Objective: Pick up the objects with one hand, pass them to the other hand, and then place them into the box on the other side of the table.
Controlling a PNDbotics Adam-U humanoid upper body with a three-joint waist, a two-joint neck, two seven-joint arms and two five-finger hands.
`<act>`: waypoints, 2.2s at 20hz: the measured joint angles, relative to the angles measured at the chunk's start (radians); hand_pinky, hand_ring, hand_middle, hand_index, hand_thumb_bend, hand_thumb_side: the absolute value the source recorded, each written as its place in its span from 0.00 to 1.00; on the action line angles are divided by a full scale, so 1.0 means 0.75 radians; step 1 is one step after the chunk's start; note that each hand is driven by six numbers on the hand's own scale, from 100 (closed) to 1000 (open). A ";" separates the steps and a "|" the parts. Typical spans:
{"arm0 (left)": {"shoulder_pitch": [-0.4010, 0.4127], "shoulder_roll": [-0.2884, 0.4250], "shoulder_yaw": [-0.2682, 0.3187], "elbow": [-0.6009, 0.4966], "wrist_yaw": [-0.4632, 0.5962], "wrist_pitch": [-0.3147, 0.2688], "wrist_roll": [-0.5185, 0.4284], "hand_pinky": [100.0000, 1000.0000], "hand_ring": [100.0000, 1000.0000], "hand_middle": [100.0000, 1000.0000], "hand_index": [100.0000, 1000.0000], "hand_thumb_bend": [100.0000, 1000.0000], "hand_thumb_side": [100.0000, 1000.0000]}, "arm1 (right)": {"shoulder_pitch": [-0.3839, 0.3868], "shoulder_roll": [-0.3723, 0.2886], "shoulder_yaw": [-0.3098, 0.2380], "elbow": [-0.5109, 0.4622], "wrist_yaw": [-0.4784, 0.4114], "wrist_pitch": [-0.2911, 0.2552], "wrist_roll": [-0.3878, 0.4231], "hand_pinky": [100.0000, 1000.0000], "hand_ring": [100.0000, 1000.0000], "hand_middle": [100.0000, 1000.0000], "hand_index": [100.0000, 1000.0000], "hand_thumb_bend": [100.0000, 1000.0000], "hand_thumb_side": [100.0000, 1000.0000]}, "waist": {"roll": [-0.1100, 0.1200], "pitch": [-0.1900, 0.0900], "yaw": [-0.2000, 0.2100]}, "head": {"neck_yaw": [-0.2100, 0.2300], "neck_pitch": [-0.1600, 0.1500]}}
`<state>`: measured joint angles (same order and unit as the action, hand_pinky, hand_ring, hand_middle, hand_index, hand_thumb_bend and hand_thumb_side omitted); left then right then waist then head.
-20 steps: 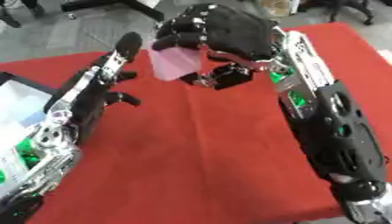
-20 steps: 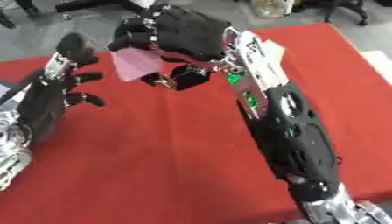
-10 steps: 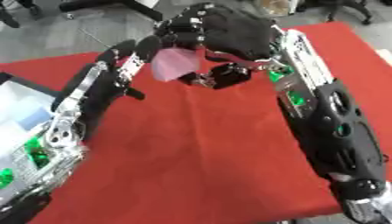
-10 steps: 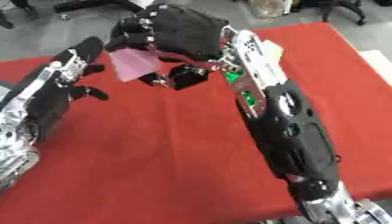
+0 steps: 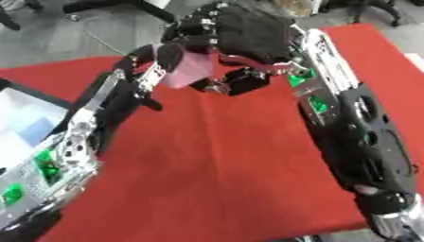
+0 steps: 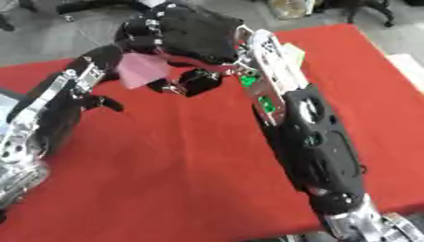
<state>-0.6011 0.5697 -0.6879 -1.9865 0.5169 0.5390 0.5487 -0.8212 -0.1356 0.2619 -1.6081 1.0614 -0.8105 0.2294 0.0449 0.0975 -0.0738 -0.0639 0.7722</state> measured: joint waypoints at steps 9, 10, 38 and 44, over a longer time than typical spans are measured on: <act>-0.019 -0.010 -0.008 0.006 -0.066 0.015 -0.054 0.46 0.80 0.81 0.89 0.38 0.55 | -0.007 0.000 -0.001 0.000 -0.015 -0.008 0.011 0.51 0.57 0.25 0.61 0.06 0.00 | 0.000 0.000 -0.001 | 0.008 0.000; -0.020 -0.010 -0.008 0.008 -0.075 0.020 -0.058 0.45 0.78 0.79 0.88 0.34 0.53 | -0.007 0.000 -0.001 0.000 -0.016 -0.009 0.011 0.50 0.57 0.25 0.61 0.06 0.00 | 0.000 0.000 -0.001 | 0.009 0.000; -0.015 -0.023 -0.012 0.013 -0.037 -0.053 0.069 0.17 0.25 0.13 0.33 0.00 0.22 | -0.008 0.000 -0.002 -0.009 -0.037 0.013 0.036 0.59 0.63 0.37 0.67 0.00 0.00 | 0.000 0.001 -0.007 | 0.011 0.000; -0.005 -0.023 -0.010 0.007 -0.021 -0.072 0.088 0.18 0.25 0.13 0.33 0.00 0.22 | -0.001 -0.002 -0.013 -0.025 -0.084 0.057 0.062 0.64 0.63 0.39 0.67 0.00 0.00 | 0.000 0.001 -0.004 | 0.010 0.000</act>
<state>-0.6050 0.5526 -0.6950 -1.9812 0.5010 0.4847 0.6151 -0.8220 -0.1371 0.2523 -1.6271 0.9987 -0.7679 0.2758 0.0446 0.0983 -0.0772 -0.0566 0.7722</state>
